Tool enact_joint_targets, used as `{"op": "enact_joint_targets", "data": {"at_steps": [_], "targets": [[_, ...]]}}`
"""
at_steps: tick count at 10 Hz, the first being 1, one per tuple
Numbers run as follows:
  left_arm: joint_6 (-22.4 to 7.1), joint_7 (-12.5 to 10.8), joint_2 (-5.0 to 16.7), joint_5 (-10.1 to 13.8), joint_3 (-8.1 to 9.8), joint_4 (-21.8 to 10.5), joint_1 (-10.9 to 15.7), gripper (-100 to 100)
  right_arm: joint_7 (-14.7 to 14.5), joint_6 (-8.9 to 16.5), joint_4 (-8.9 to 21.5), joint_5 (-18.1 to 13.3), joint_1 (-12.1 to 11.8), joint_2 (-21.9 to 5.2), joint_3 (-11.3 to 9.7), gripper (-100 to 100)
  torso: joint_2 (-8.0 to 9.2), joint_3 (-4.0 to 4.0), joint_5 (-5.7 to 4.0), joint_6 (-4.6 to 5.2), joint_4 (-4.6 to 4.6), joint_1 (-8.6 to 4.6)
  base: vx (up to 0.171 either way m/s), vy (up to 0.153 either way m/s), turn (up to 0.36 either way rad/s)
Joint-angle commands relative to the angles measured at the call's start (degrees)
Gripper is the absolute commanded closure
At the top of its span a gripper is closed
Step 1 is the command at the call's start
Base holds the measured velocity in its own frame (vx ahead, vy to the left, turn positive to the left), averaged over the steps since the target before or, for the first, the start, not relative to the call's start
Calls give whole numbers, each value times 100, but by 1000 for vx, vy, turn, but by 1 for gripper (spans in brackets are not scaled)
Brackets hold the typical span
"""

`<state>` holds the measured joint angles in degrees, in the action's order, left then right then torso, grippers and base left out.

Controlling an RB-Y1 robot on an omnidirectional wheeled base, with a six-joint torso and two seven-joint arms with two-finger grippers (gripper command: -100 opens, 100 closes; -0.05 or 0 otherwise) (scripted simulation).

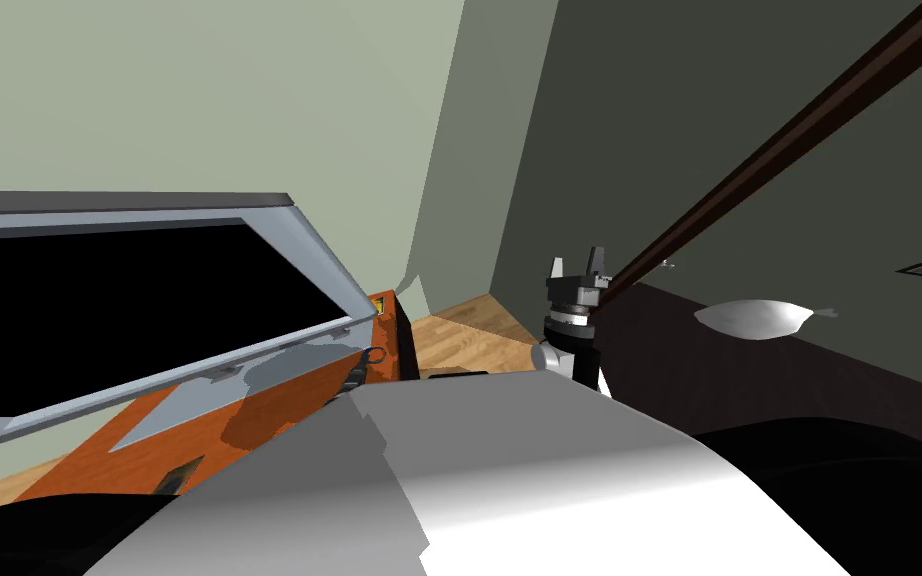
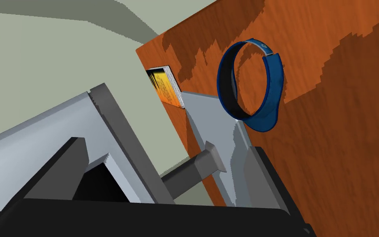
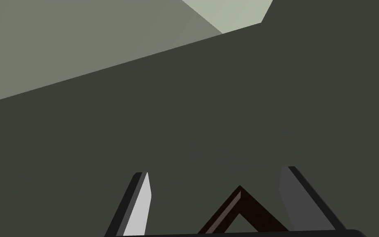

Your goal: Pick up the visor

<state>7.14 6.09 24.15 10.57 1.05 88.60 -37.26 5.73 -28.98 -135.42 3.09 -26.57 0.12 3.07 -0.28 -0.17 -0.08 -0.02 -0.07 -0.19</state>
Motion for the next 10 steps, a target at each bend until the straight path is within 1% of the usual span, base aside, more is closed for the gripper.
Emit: {"op": "enact_joint_targets", "data": {"at_steps": [1, 3, 4, 6, 7, 8, 10], "targets": [[-154, 15, 91, 82, -12, -249, -96, -100, 0, 0, 0, 0, 0, 0, 0, 0, 0, 0, 0, 0, 0, 0, 145, -33, -65], [-319, 33, 205, 181, -35, -578, -196, -100, 0, 0, 0, 0, -1, 0, 0, 0, -22, -12, 3, 0, -4, 11, 203, -28, -47], [-319, 33, 205, 181, -35, -578, -196, -100, 0, 0, 0, 0, -1, 0, 0, 0, -26, -15, 1, -2, -6, 6, 117, -24, 2], [-465, 51, 303, 265, -64, -871, -285, -100, 0, 0, 0, 0, 0, 0, 0, 0, 8, 4, 3, -1, 2, 13, 103, -17, -25], [-465, 51, 303, 265, -64, -871, -285, -100, 0, 0, 0, 0, 0, 0, 0, 0, 6, 3, 2, -1, 2, 11, 97, -6, -1], [-531, 60, 346, 302, -80, -1002, -325, -100, 0, 0, 0, 0, 0, 0, 1, 0, 11, 6, 3, 0, 2, 15, 107, 6, -10], [-646, 77, 425, 364, -113, -1234, -393, -100, 0, 0, 0, 0, -1, 0, 1, 0, -7, -3, 4, 0, 0, 16, 166, -2, -8]]}}
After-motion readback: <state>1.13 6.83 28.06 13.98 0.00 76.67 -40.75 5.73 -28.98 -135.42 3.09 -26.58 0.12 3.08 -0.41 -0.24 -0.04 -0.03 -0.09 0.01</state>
